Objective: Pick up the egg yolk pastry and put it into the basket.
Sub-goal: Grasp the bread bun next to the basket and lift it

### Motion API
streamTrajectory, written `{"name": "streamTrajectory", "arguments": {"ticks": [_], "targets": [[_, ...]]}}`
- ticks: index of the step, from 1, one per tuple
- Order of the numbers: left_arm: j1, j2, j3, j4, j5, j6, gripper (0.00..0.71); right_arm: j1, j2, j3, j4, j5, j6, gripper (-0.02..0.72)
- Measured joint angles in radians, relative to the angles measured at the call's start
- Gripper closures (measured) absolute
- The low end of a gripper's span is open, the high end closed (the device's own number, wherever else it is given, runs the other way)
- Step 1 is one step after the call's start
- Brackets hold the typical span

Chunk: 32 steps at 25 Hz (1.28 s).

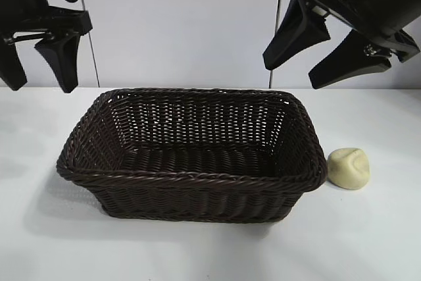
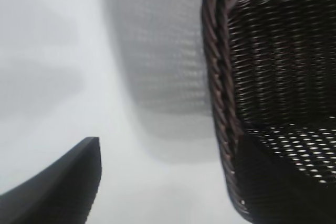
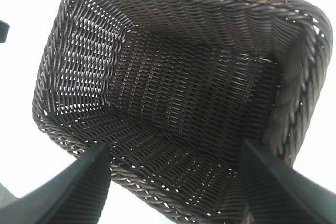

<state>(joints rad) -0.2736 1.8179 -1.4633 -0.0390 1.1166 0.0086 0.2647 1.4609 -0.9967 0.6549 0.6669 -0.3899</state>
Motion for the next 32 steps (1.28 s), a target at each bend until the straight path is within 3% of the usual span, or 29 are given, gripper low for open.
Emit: {"name": "streamTrajectory", "arguments": {"ticks": [3, 7, 11, 20, 32], "targets": [[0.059, 0.0, 0.0, 0.004, -0.001, 0.0, 0.188, 0.0, 0.0, 0.0, 0.0, 0.001, 0.0, 0.197], [0.174, 0.0, 0.0, 0.015, 0.01, 0.0, 0.188, 0.0, 0.0, 0.0, 0.0, 0.001, 0.0, 0.197], [0.242, 0.0, 0.0, 0.02, 0.043, 0.0, 0.188, 0.0, 0.0, 0.0, 0.0, 0.001, 0.0, 0.197], [0.246, -0.13, 0.053, 0.023, 0.095, 0.006, 0.197, 0.0, 0.0, 0.0, 0.0, 0.015, 0.0, 0.197], [0.246, -0.671, 0.518, 0.026, 0.101, 0.014, 0.199, 0.0, 0.0, 0.0, 0.0, 0.019, 0.0, 0.197]]}}
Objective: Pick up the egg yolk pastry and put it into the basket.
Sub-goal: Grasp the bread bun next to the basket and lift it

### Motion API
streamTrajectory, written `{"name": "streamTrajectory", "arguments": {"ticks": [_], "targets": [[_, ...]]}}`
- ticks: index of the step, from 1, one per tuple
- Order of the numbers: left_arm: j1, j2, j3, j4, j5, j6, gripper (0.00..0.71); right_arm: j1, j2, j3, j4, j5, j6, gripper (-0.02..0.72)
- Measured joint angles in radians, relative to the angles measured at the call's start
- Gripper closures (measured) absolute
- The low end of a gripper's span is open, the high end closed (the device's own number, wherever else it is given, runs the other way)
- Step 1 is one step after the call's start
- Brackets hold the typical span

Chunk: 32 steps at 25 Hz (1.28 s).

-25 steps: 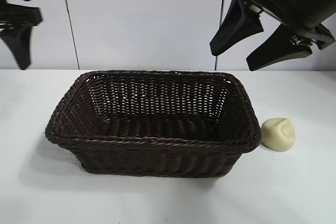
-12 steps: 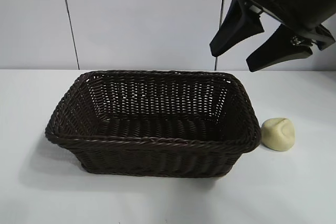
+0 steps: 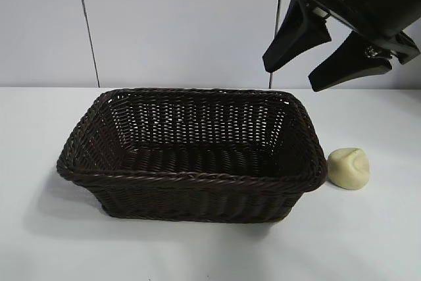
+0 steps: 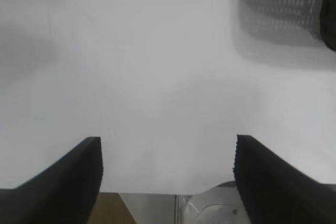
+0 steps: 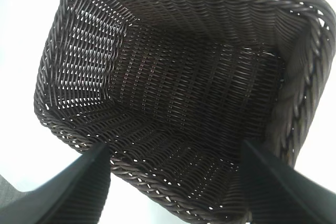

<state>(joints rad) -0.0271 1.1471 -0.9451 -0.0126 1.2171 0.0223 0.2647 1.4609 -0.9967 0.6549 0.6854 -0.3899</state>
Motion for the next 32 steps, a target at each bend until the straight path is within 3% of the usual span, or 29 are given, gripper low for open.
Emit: {"name": "streamTrajectory", "arguments": {"ticks": [15, 19, 32], "targets": [[0.0, -0.633, 0.391, 0.0, -0.084, -0.009, 0.199, 0.0, 0.0, 0.0, 0.0, 0.0, 0.003, 0.197], [0.0, -0.727, 0.458, -0.007, -0.095, -0.01, 0.199, 0.0, 0.0, 0.0, 0.0, 0.0, 0.004, 0.197], [0.0, -0.847, 0.462, -0.008, -0.105, -0.012, 0.199, 0.0, 0.0, 0.0, -0.005, 0.02, 0.03, 0.197]]}}
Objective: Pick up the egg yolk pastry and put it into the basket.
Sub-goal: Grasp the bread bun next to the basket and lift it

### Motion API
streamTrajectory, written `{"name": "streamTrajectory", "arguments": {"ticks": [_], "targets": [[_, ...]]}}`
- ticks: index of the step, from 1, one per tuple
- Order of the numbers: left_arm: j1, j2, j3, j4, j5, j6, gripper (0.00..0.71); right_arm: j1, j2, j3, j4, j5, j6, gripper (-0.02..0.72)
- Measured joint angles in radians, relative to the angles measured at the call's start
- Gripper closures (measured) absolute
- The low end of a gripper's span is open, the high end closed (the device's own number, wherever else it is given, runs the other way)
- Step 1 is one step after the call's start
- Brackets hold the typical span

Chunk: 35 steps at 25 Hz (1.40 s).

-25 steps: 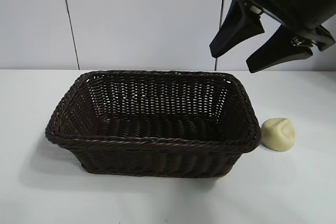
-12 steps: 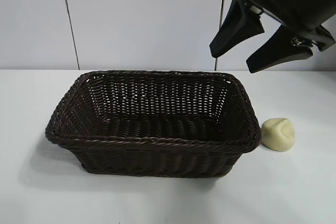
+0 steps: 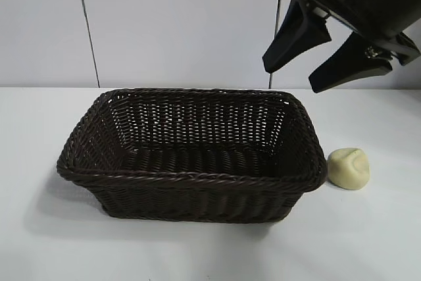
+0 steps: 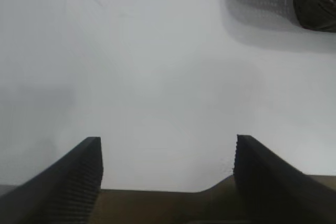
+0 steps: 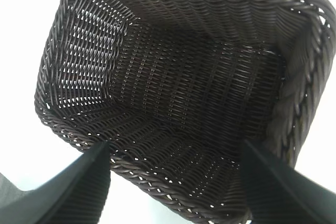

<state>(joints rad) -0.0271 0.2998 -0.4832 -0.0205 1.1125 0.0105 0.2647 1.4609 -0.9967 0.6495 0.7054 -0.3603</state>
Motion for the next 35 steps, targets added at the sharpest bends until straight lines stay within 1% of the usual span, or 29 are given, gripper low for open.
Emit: {"name": "streamTrajectory", "arguments": {"ticks": [3, 5, 7, 10, 12, 17, 21, 27, 31, 35], "targets": [[0.0, -0.131, 0.0, 0.0, 0.001, -0.001, 0.199, 0.0, 0.0, 0.0, -0.018, 0.01, 0.026, 0.197], [0.0, -0.228, 0.0, 0.0, 0.003, -0.001, 0.199, -0.004, 0.0, 0.0, -0.035, 0.015, 0.056, 0.197], [0.0, -0.292, 0.0, 0.0, 0.008, -0.001, 0.199, -0.023, 0.0, -0.002, -0.054, 0.029, 0.101, 0.197], [0.0, -0.312, -0.002, 0.001, 0.017, -0.001, 0.199, -0.074, 0.0, -0.003, -0.096, 0.044, 0.161, 0.197], [0.0, -0.312, -0.002, 0.001, 0.017, -0.001, 0.199, -0.128, 0.0, -0.003, -0.121, 0.057, 0.182, 0.197], [0.0, -0.312, -0.002, 0.001, 0.017, -0.001, 0.199, -0.266, 0.0, -0.003, -0.154, 0.078, 0.191, 0.197], [0.0, -0.312, -0.002, 0.001, 0.017, -0.002, 0.199, -0.337, 0.01, -0.003, -0.166, 0.081, 0.192, 0.197], [0.0, -0.312, -0.002, 0.001, 0.017, -0.002, 0.199, -0.348, 0.077, -0.003, -0.163, 0.069, 0.192, 0.197], [0.0, -0.312, -0.002, 0.001, 0.017, -0.002, 0.199, -0.348, 0.152, -0.003, -0.159, 0.027, 0.192, 0.197], [0.0, -0.312, -0.002, 0.001, 0.017, -0.002, 0.199, -0.348, 0.232, -0.005, -0.138, -0.027, 0.192, 0.197]]}}
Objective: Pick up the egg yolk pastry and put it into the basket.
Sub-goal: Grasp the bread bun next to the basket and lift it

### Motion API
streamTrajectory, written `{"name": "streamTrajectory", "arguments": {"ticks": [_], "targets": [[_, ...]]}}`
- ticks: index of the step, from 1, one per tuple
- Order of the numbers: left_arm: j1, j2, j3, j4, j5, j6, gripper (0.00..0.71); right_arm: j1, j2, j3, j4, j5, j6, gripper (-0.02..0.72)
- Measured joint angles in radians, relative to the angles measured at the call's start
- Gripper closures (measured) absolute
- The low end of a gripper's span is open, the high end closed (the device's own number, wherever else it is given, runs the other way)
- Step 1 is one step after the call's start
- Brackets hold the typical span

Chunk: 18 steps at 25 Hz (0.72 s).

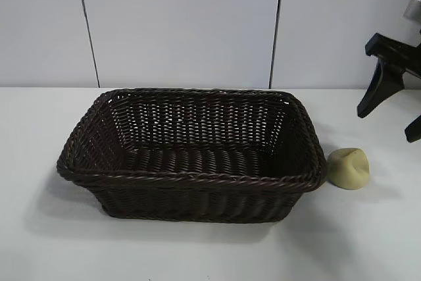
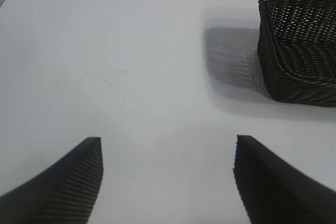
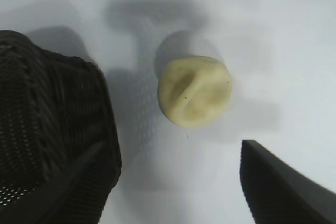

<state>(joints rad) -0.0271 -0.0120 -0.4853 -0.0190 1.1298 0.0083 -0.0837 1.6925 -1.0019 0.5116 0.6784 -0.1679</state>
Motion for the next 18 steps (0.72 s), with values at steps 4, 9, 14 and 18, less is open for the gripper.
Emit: {"name": "streamTrajectory", "arguments": {"ticks": [4, 9, 14, 18], "targets": [[0.0, 0.0, 0.0, 0.0, 0.0, 0.0, 0.199, 0.0, 0.083, -0.001, 0.038, -0.071, -0.001, 0.197], [0.0, 0.0, 0.0, 0.0, 0.0, 0.0, 0.199, 0.0, 0.17, -0.003, 0.077, -0.113, -0.012, 0.197], [0.0, 0.0, 0.0, 0.0, 0.0, 0.0, 0.199, 0.0, 0.197, -0.005, 0.109, -0.127, -0.046, 0.198], [0.0, 0.0, 0.0, 0.0, 0.0, 0.0, 0.199, 0.0, 0.197, -0.006, 0.114, -0.153, -0.046, 0.2]]}}
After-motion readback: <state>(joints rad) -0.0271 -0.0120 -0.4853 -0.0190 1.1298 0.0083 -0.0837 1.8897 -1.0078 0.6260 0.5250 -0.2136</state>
